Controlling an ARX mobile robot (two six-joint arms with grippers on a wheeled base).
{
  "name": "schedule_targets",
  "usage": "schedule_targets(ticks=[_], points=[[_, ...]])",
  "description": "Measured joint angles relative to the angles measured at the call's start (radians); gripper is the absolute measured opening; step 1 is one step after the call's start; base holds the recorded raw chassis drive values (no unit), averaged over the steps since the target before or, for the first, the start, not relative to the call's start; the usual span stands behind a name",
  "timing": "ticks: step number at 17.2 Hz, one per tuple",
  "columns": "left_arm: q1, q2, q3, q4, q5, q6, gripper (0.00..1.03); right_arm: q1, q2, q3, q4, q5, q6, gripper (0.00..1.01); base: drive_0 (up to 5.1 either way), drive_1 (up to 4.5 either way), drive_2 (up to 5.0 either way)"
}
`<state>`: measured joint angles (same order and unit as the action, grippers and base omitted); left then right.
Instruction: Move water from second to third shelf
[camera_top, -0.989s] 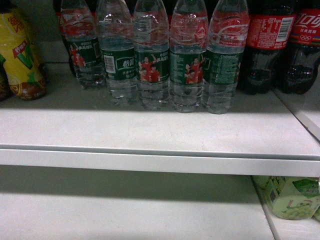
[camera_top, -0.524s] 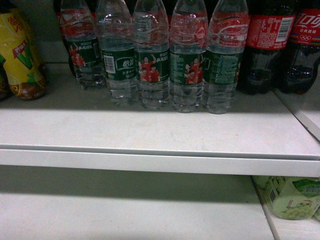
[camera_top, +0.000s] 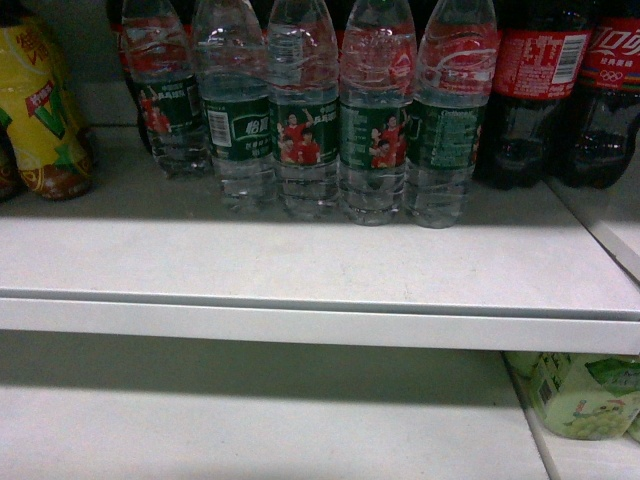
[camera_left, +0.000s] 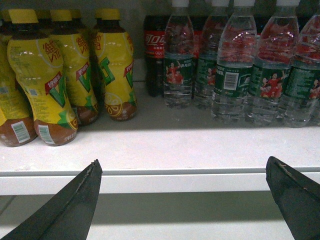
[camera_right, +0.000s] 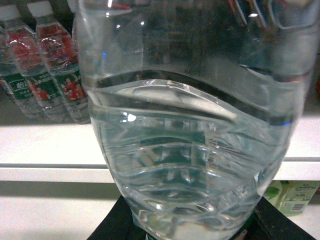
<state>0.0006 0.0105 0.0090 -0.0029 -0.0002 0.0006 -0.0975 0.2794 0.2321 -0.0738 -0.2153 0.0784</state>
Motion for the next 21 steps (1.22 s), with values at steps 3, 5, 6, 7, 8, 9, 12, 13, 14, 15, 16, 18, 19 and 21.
schedule_targets(ticks=[3,5,6,7,8,9,12,13,14,15,16,18,19,21], points=[[0.000,0.000,0.000,0.000,0.000,0.000,0.98,0.012,-0.019,0.000,0.001,-0.003,0.000,0.36,0.0,0.00,0.0],[0.000,0.000,0.000,0.000,0.000,0.000,0.98,0.012,-0.019,0.000,-0.003,-0.003,0.000,0.36,0.0,0.00,0.0],[0.000,0.000,0.000,0.000,0.000,0.000,0.98,0.012,-0.019,0.000,-0.001,-0.003,0.000,0.36,0.0,0.00,0.0],[0.000,0.000,0.000,0.000,0.000,0.000,0.98,0.012,-0.019,0.000,-0.002,-0.003,0.000,0.36,0.0,0.00,0.0],[0.000,0.000,0.000,0.000,0.000,0.000,0.98,0.012,-0.019,0.000,-0.002,-0.003,0.000,0.36,0.0,0.00,0.0],[0.000,0.000,0.000,0.000,0.000,0.000,0.98,0.012,-0.019,0.000,-0.001,-0.003,0.000,0.36,0.0,0.00,0.0],[0.000,0.000,0.000,0.000,0.000,0.000,0.98,0.012,-0.019,0.000,-0.001,-0.003,0.000,0.36,0.0,0.00,0.0],[0.000,0.000,0.000,0.000,0.000,0.000,0.98,0.012,-0.019,0.000,-0.002,-0.003,0.000,0.36,0.0,0.00,0.0],[0.000,0.000,0.000,0.000,0.000,0.000,0.98,0.012,-0.019,0.000,-0.002,-0.003,0.000,0.36,0.0,0.00,0.0],[0.000,0.000,0.000,0.000,0.000,0.000,0.98,0.012,-0.019,0.000,-0.002,-0.003,0.000,0.36,0.0,0.00,0.0],[0.000,0.000,0.000,0.000,0.000,0.000,0.98,0.012,-0.019,0.000,-0.001,-0.003,0.000,0.36,0.0,0.00,0.0],[0.000,0.000,0.000,0.000,0.000,0.000,0.98,0.012,-0.019,0.000,-0.001,-0.003,0.000,0.36,0.0,0.00,0.0],[0.000,0.000,0.000,0.000,0.000,0.000,0.98,0.012,-0.019,0.000,-0.001,-0.003,0.000,0.36,0.0,0.00,0.0],[0.000,0.000,0.000,-0.004,0.000,0.000,0.98,0.012,-0.019,0.000,-0.008,-0.003,0.000,0.36,0.0,0.00,0.0]])
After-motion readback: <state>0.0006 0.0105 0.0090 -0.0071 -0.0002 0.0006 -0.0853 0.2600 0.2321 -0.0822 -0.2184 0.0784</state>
